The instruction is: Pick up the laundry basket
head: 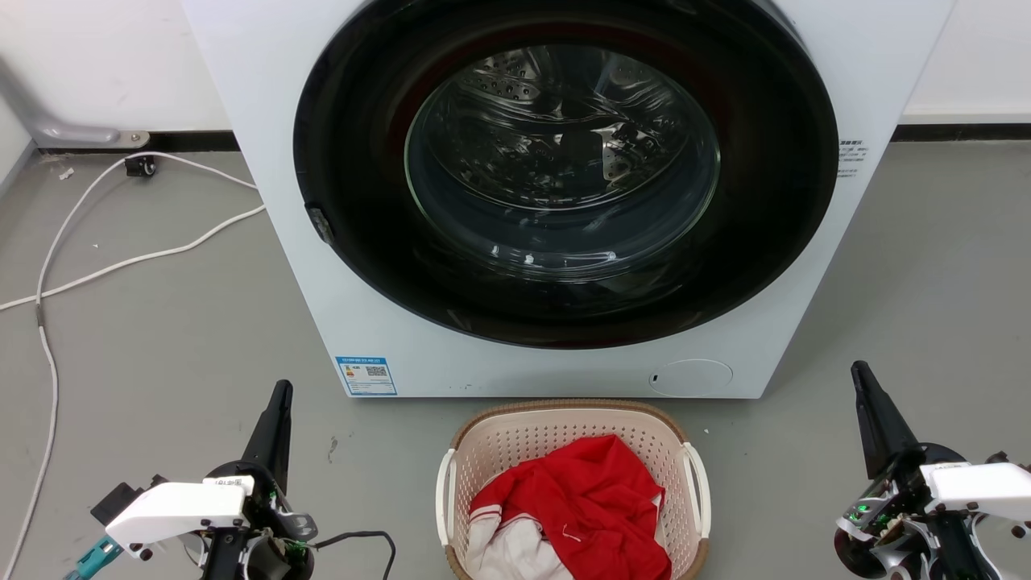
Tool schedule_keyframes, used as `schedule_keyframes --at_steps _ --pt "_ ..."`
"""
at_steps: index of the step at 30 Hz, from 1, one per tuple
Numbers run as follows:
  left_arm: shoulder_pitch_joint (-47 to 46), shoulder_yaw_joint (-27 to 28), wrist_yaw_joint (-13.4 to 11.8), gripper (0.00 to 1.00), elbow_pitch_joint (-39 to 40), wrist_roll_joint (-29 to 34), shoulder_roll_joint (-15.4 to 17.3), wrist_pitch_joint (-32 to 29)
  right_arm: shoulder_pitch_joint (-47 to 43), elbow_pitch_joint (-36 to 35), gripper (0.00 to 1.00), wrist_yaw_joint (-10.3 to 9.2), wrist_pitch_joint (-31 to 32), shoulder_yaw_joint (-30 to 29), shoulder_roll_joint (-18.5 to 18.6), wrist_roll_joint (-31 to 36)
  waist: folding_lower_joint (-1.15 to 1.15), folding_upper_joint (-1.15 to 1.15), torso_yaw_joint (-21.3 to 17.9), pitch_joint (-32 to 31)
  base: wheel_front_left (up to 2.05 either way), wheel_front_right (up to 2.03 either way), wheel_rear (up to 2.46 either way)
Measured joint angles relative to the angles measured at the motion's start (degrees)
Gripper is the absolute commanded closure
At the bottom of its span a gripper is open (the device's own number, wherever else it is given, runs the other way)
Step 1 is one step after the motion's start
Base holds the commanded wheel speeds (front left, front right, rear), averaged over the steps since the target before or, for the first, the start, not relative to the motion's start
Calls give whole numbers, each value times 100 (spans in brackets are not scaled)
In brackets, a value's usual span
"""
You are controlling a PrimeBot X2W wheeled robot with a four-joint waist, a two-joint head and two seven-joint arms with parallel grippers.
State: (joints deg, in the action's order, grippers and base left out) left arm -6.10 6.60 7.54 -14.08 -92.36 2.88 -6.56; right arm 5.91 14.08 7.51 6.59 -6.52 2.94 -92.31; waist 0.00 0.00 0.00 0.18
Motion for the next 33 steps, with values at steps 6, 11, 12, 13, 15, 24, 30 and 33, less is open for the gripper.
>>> schedule_keyframes --at_steps 6,11,12,13,15,24,30,33 --pt "0 0 0 100 -1 0 0 -1 0 0 100 0 0 0 0 0 0 0 0 0 0 0 0" --pt "0 -1 0 100 -1 1 0 0 0 0 100 0 0 0 0 0 0 0 0 0 0 0 0" --pt "0 -2 0 100 -1 0 0 -1 0 0 100 -1 0 0 0 0 0 0 0 0 0 0 0" --pt "0 -1 -1 100 -1 1 0 0 0 0 100 -1 0 0 0 0 0 0 0 0 0 0 0" --pt "0 -2 0 100 -1 0 0 0 0 0 100 0 0 0 0 0 0 0 0 0 0 0 0" --pt "112 -32 -4 0 -136 1 -10 5 -115 132 0 -2 -3 5 -4 2 0 0 0 0 0 0 0" --pt "155 -200 -4 0 -79 73 -13 174 -188 53 0 -2 -169 58 -5 88 0 0 2 5 0 0 0" --pt "153 -266 -4 0 -20 223 -16 253 -254 -13 0 -2 -260 65 -7 229 0 0 4 8 0 0 0"
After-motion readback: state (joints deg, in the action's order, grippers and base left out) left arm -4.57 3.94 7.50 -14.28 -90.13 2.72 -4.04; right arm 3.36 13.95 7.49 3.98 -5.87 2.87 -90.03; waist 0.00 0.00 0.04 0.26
